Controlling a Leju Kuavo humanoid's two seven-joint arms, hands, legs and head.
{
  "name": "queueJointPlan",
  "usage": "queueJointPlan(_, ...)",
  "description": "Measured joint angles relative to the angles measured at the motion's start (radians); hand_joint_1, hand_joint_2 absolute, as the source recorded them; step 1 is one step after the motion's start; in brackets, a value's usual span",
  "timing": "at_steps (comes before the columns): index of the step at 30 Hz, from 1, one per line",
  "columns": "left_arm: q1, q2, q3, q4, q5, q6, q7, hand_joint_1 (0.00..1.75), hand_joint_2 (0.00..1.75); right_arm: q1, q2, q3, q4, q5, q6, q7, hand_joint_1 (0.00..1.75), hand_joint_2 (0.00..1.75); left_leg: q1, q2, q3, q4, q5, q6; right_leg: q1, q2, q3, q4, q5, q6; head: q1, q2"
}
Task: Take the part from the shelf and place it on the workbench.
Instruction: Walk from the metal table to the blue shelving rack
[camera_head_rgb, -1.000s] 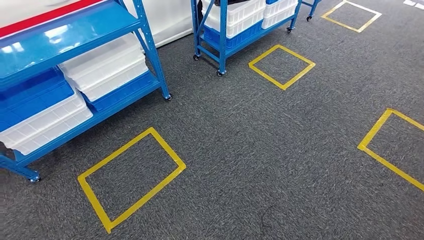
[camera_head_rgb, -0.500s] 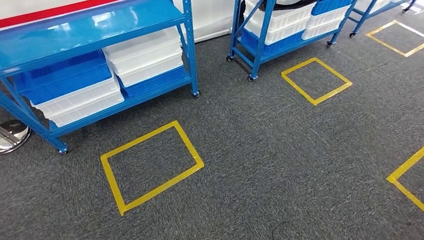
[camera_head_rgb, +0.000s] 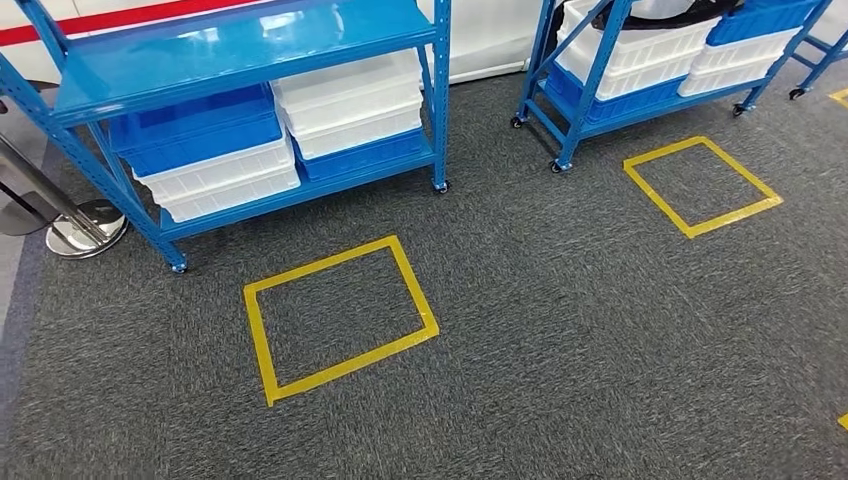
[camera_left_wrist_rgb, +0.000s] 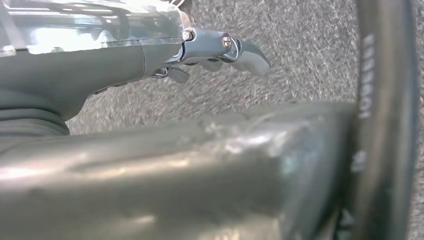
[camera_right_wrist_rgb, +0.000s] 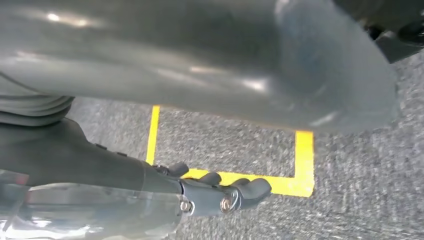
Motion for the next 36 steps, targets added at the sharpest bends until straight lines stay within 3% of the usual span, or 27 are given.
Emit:
queueJointPlan(1,0.002,0.0,0.0,0.0,0.0,0.0,0.003,0.0,0.0,0.0,0.001,0.0,0.0,0.001,0.002,0.002,0.0,0.0,0.001,0.007,-0.002,0.004,-0.003,-0.004,0.0,-0.01,0.002,-0.003,0.001,-0.006,0.0,0.0)
queueJointPlan(2,0.004,-0.001,0.001,0.0,0.001,0.0,0.009,0.0,0.0,0.001,0.002,0.0,0.0,0.003,0.006,0.006,0.0,0.0,0.001,0.033,-0.023,0.048,-0.029,-0.01,0.0,-0.027,0.004,-0.005,0.001,-0.014,0.0,0.0)
queueJointPlan(5,0.008,-0.002,0.003,0.0,0.004,-0.001,0.024,0.0,0.0,0.006,0.007,0.0,0.001,0.008,0.014,0.02,0.0,0.0,0.002,0.114,-0.126,0.264,-0.127,-0.024,0.006,-0.093,0.009,-0.009,-0.003,-0.034,0.0,0.0)
queueJointPlan(6,0.01,-0.002,0.003,0.0,0.005,-0.001,0.025,0.0,0.0,0.007,0.008,0.0,0.001,0.01,0.014,0.021,0.0,0.0,0.002,0.118,-0.132,0.274,-0.12,-0.024,0.007,-0.109,0.01,-0.009,-0.005,-0.035,0.0,0.0)
queueJointPlan(7,0.012,-0.002,0.004,0.0,0.005,-0.002,0.025,0.0,0.0,0.007,0.009,0.0,0.001,0.012,0.014,0.022,0.0,0.0,0.002,0.124,-0.112,0.236,-0.092,-0.022,0.008,-0.122,0.013,-0.009,-0.008,-0.034,0.0,0.0)
queueJointPlan(9,0.012,-0.002,0.007,0.0,0.007,-0.004,0.024,0.0,0.0,0.007,0.01,0.0,0.001,0.016,0.014,0.022,0.0,0.0,-0.003,0.165,-0.043,0.103,-0.032,-0.012,0.011,-0.145,0.021,-0.009,-0.013,-0.03,0.0,0.0)
queueJointPlan(11,0.008,-0.002,0.008,0.0,0.01,-0.005,0.02,0.0,0.0,0.007,0.01,0.0,0.001,0.019,0.015,0.022,0.0,0.0,-0.012,0.199,-0.003,0.02,-0.009,-0.002,0.015,-0.166,0.027,-0.008,-0.019,-0.021,0.0,0.0)
queueJointPlan(13,0.01,-0.002,0.01,0.0,0.013,-0.006,0.016,0.0,0.0,0.002,0.01,0.0,0.001,0.021,0.015,0.021,0.0,0.0,-0.015,0.186,-0.002,0.008,-0.008,0.007,0.018,-0.186,0.033,-0.011,-0.021,-0.011,0.0,0.0)
queueJointPlan(14,0.013,-0.002,0.01,0.0,0.014,-0.007,0.015,0.0,0.0,0.0,0.01,0.0,0.001,0.021,0.015,0.021,0.0,0.0,-0.013,0.175,0.0,0.003,-0.005,0.013,0.017,-0.18,0.037,-0.009,-0.025,-0.005,0.0,0.0)
queueJointPlan(16,0.015,-0.002,0.012,0.0,0.014,-0.009,0.013,0.0,0.0,-0.001,0.01,0.0,0.001,0.022,0.015,0.021,0.0,0.0,-0.006,0.153,0.007,-0.008,0.004,0.025,0.014,-0.13,0.024,0.03,-0.055,0.006,0.0,0.0)
queueJointPlan(18,0.011,-0.002,0.014,0.0,0.014,-0.011,0.012,0.0,0.0,0.003,0.01,0.0,0.001,0.022,0.015,0.02,0.0,0.0,-0.003,0.131,0.006,-0.011,0.009,0.033,0.011,-0.074,-0.03,0.137,-0.114,0.01,0.0,0.0)
queueJointPlan(20,0.009,-0.002,0.017,0.0,0.014,-0.012,0.012,0.0,0.0,0.006,0.01,0.0,0.001,0.022,0.015,0.02,0.0,0.0,-0.004,0.103,0.005,-0.01,0.009,0.034,0.01,-0.061,-0.09,0.244,-0.148,0.01,0.0,0.0)
queueJointPlan(21,0.01,-0.002,0.018,0.0,0.014,-0.012,0.011,0.0,0.0,0.006,0.01,0.0,0.001,0.022,0.015,0.02,0.0,0.0,-0.004,0.088,0.005,-0.009,0.009,0.034,0.009,-0.059,-0.101,0.256,-0.136,0.01,0.0,0.0)
queueJointPlan(22,0.011,-0.002,0.019,0.0,0.014,-0.012,0.011,0.0,0.0,0.007,0.01,0.0,0.001,0.022,0.015,0.02,0.0,0.0,-0.004,0.072,0.007,-0.007,0.009,0.033,0.008,-0.056,-0.092,0.227,-0.104,0.009,0.0,0.0)
queueJointPlan(24,0.012,-0.002,0.021,0.0,0.014,-0.013,0.011,0.0,0.0,0.009,0.01,0.0,0.001,0.022,0.015,0.02,0.0,0.0,-0.004,0.044,0.008,-0.002,0.006,0.029,0.007,-0.023,-0.04,0.097,-0.026,0.004,0.0,0.0)
queueJointPlan(25,0.011,-0.003,0.021,0.0,0.014,-0.013,0.011,0.0,0.0,0.01,0.01,0.0,0.001,0.022,0.015,0.02,0.0,0.0,-0.005,0.032,0.007,0.002,0.004,0.025,0.007,-0.004,-0.017,0.042,-0.002,0.001,0.0,0.0)
queueJointPlan(27,0.012,-0.004,0.022,0.0,0.014,-0.013,0.011,0.0,0.0,0.008,0.01,0.0,0.001,0.022,0.015,0.02,0.0,0.0,-0.004,0.013,0.0,0.005,0.002,0.014,0.01,0.013,0.0,-0.003,0.008,-0.003,0.0,0.0)
queueJointPlan(28,0.013,-0.004,0.023,0.0,0.014,-0.013,0.011,0.0,0.0,0.006,0.01,0.0,0.001,0.022,0.015,0.02,0.0,0.0,-0.004,0.003,-0.003,0.004,0.002,0.007,0.011,0.002,0.001,-0.006,0.01,-0.006,0.0,0.0)
queueJointPlan(29,0.014,-0.003,0.024,0.0,0.014,-0.013,0.011,0.0,0.0,0.004,0.01,0.0,0.001,0.022,0.015,0.02,0.0,0.0,-0.002,0.003,-0.005,0.005,0.001,0.001,0.009,-0.009,0.004,-0.009,0.011,-0.011,0.0,0.0)
queueJointPlan(31,0.016,-0.004,0.025,0.0,0.015,-0.015,0.011,0.0,0.0,0.004,0.01,0.0,0.001,0.022,0.013,0.02,0.0,0.0,-0.003,0.045,-0.017,0.037,-0.022,-0.008,0.005,-0.029,0.01,-0.019,0.014,-0.023,0.0,0.0)
queueJointPlan(33,0.013,-0.004,0.025,0.0,0.018,-0.016,0.011,0.0,0.0,0.008,0.01,0.0,0.001,0.02,0.011,0.018,0.0,0.0,0.0,0.101,-0.066,0.143,-0.084,-0.018,0.006,-0.049,0.012,-0.023,0.014,-0.031,0.0,0.0)
queueJointPlan(35,0.011,-0.004,0.026,0.0,0.021,-0.016,0.011,0.0,0.0,0.01,0.01,0.0,0.001,0.018,0.011,0.017,0.0,0.0,0.005,0.115,-0.122,0.261,-0.132,-0.027,0.008,-0.067,0.013,-0.022,0.01,-0.033,0.0,0.0)
queueJointPlan(36,0.013,-0.004,0.027,0.0,0.022,-0.016,0.011,0.0,0.0,0.011,0.01,0.0,0.001,0.018,0.011,0.017,0.0,0.0,0.008,0.117,-0.132,0.282,-0.131,-0.03,0.008,-0.073,0.014,-0.021,0.008,-0.033,0.0,0.0)
